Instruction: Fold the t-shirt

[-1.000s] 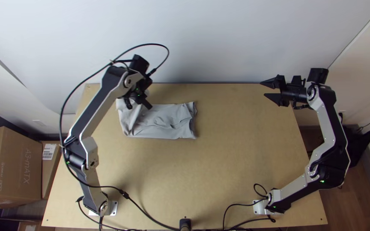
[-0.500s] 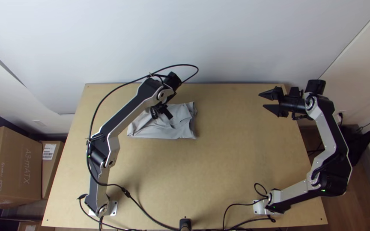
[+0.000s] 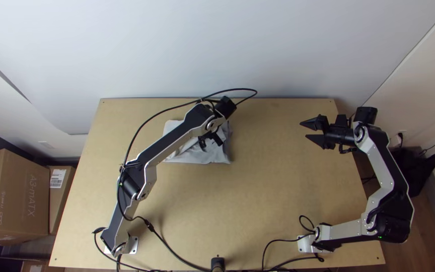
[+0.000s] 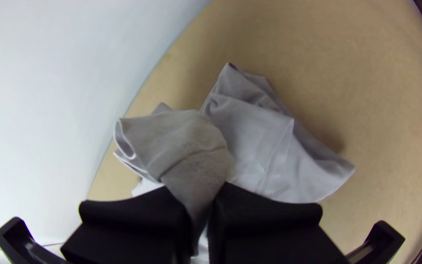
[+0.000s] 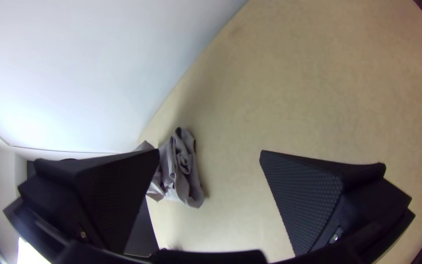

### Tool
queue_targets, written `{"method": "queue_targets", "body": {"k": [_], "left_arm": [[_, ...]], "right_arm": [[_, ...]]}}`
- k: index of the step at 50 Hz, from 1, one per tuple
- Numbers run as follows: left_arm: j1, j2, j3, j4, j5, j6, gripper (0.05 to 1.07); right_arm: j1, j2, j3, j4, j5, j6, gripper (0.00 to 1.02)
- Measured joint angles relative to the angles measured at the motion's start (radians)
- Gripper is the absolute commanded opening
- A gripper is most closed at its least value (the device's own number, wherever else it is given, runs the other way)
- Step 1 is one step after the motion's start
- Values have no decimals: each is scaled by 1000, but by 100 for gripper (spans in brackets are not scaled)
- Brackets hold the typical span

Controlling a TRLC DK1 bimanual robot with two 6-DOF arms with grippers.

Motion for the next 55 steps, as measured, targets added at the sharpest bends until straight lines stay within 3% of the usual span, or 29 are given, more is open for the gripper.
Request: {"method": "queue_targets", "body": {"k": [14,16,22,26,40,55], "left_arm": [[-45,61,7,41,-13,-5,10],[-55,72,7,53,-16,-8,23],[-91,97,7,159,-19,-19,83],[-117,97,7,240,-29,-18,103],[-190,52,9,440,-45,52,102],[-81,-130,9,451,-45,73,102]], "right_arm": [[1,-40,-84,12,0,0,95],[2,-46,-89,15,0,0,95],[19,-65,-118,47,1,0,95],[56,-70,-153,80,29,0,95],[211,-35,-175,133,77,9,97],[413,163,-50,146,79,37,97]]}}
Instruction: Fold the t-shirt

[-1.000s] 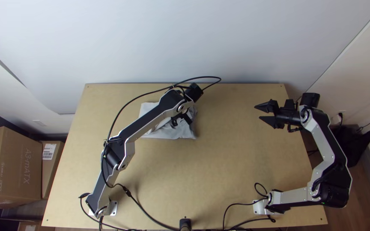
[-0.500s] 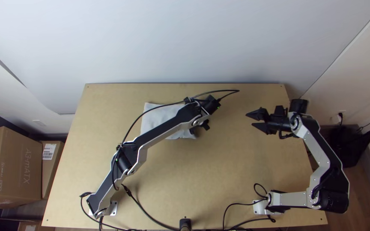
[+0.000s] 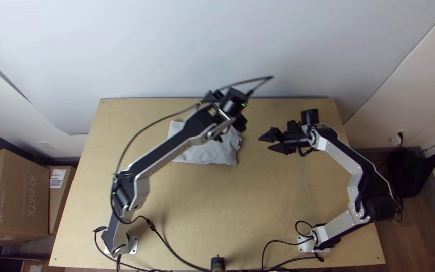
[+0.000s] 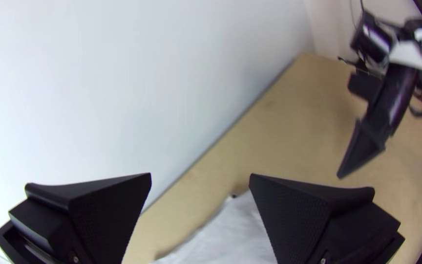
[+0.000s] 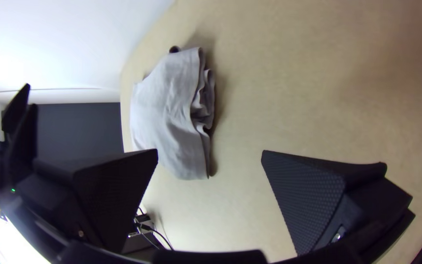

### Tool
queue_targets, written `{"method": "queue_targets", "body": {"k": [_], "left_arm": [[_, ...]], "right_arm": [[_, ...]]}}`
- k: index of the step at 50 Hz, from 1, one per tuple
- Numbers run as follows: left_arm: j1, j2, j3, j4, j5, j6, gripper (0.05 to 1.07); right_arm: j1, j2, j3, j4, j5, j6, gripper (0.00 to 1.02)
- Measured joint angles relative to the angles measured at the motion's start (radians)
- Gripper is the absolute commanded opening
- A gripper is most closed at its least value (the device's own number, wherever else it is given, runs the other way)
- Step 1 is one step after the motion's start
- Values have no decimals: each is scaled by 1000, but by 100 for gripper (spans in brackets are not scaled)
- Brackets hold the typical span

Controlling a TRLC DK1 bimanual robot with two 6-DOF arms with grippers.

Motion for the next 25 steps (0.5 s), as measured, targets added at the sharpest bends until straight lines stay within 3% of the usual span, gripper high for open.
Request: {"method": "queue_targets", "body": {"k": [13,25], "left_arm": [[127,-205,0,-148,20,-108,102],[327,-335,-42,-294,192,-260,102]], "right_arm": [[135,191,170,16,0,8,97],[215,375,374,22,0,28,97]]}}
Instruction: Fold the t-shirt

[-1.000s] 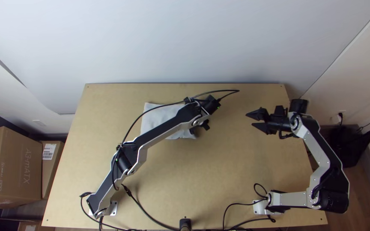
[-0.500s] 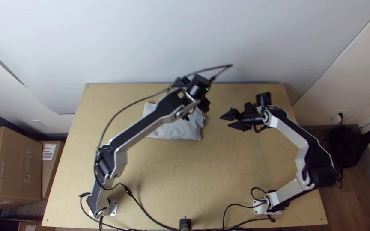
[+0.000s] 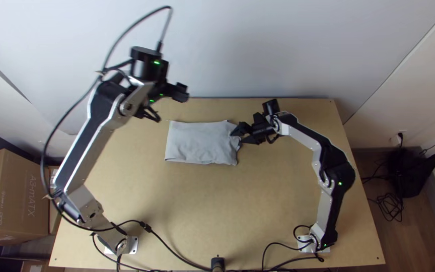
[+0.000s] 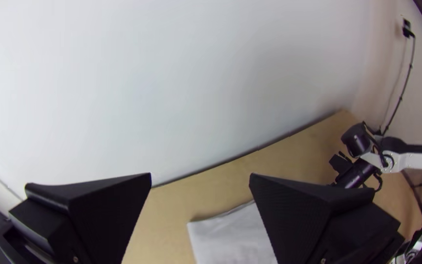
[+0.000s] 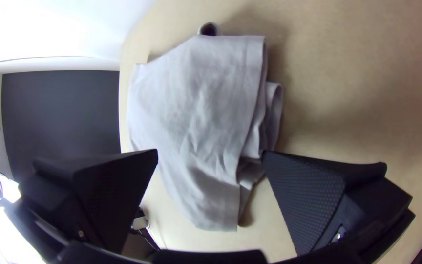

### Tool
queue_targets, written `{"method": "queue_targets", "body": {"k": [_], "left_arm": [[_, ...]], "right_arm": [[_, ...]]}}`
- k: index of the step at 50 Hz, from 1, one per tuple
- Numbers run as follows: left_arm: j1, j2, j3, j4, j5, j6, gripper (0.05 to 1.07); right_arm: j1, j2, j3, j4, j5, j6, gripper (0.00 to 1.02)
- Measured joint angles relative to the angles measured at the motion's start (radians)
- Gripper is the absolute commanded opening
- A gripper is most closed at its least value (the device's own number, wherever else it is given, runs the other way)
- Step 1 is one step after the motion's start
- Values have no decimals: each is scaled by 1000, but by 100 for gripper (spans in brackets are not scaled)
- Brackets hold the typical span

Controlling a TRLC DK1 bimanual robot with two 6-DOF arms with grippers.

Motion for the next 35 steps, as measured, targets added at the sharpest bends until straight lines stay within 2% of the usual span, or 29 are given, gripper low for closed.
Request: {"method": "queue_targets", "body": {"k": [15,18,20,22,29,30,35], "left_arm": [[307,-201,-58,-106,124,-40,102],[366,-237,-58,-119,153,-40,102],[402,-258,-58,-124,169,-39,102],[439,-281,-58,-134,182,-36,102],[529,-333,-58,-167,197,-24,102],[538,-339,-58,-171,200,-21,102],[585,-361,-63,-182,219,-12,102]], "right_arm": [[82,221,283,-6,-4,40,97],[98,256,337,-9,-5,49,95],[109,276,372,-19,-4,50,86],[119,293,401,-31,-3,52,73],[146,343,460,-44,-2,52,6],[146,348,460,-45,0,52,2],[141,358,460,-52,-3,50,2]]}}
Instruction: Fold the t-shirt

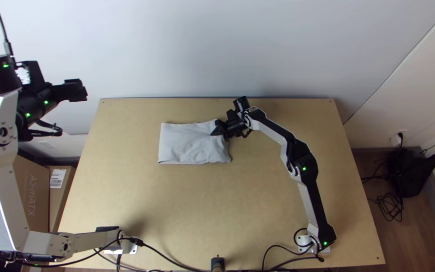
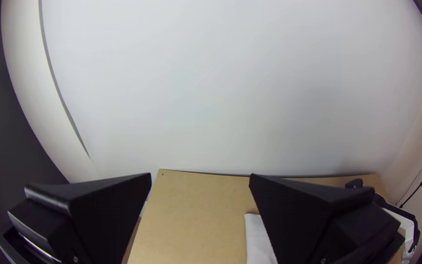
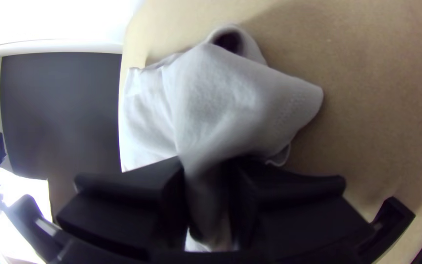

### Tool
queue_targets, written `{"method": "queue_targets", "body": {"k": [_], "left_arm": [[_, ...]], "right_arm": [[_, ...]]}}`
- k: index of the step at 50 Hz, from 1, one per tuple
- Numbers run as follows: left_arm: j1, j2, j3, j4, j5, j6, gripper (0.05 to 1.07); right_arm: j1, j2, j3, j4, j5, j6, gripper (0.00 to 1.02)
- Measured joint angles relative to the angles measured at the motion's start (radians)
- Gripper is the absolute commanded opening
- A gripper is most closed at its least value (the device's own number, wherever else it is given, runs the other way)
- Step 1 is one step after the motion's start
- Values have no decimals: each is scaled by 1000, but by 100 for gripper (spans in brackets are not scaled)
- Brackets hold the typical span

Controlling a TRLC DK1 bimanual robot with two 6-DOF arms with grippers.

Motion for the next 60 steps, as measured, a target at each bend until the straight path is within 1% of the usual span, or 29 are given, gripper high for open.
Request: {"method": "queue_targets", "body": {"k": [7,13,18,27,33,41,46,50,56,60], "left_arm": [[62,-16,-12,-4,26,11,102],[107,-18,-16,-8,48,25,102],[122,-23,-25,-10,61,28,102],[129,-37,-56,-11,80,29,102],[131,-38,-66,-10,100,29,102],[131,-38,-68,-10,101,29,102],[131,-40,-68,-10,101,29,102],[131,-41,-68,-6,105,29,102],[131,-41,-68,0,120,29,102],[131,-41,-68,2,124,29,102]], "right_arm": [[-42,0,-5,-35,-16,-23,2],[-121,-29,-61,-35,-32,-45,2],[-228,-76,-136,-34,-31,-67,2],[-477,-160,-259,-29,-21,-105,2],[-640,-184,-291,-30,-15,-121,2],[-817,-195,-302,-30,-11,-138,2],[-904,-196,-302,-30,-11,-146,2],[-960,-196,-302,-31,-11,-167,2],[-1023,-196,-300,-43,-15,-214,2],[-1057,-196,-284,-92,-15,-259,3]]}}
